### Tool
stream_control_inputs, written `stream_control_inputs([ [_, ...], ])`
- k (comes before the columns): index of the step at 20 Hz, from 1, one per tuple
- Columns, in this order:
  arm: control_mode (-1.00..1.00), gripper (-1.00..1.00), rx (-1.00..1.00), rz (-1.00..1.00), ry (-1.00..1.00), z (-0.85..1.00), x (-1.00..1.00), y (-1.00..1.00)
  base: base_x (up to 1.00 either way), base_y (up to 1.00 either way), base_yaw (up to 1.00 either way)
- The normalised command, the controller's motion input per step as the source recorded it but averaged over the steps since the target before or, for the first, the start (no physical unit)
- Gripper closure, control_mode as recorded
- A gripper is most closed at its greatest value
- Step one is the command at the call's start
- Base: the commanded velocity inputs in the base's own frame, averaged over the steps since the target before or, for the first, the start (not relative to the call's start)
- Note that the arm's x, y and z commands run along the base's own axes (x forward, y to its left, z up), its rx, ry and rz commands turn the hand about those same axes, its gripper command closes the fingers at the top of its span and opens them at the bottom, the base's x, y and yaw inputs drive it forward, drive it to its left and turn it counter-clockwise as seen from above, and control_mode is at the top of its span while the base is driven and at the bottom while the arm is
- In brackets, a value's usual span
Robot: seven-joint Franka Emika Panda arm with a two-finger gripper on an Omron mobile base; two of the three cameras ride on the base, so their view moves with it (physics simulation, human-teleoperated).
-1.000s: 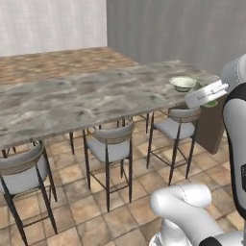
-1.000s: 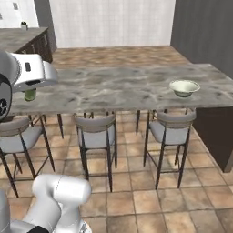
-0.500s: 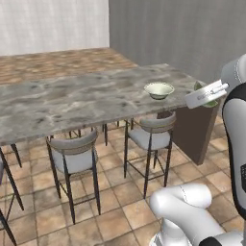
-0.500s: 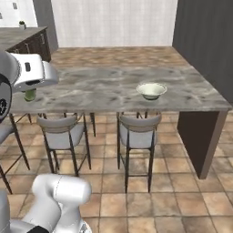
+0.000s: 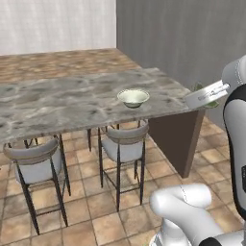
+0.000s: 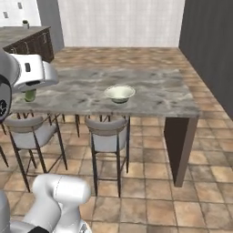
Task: There is a bowl on the dining counter. Grab a lemon wedge from the fridge and place it in the bowl. Then get the liquor bottle and glass cup from the cabinet and place them next to the bowl.
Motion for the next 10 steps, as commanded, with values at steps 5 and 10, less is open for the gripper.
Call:
stream_control_inputs([
  [5,1.0,1.0,0.0,0.0,0.0,0.0,0.0,0.0,0.67,-0.83,0.27],
  [10,1.0,1.0,0.0,0.0,0.0,0.0,0.0,0.0,0.71,-0.66,0.25],
])
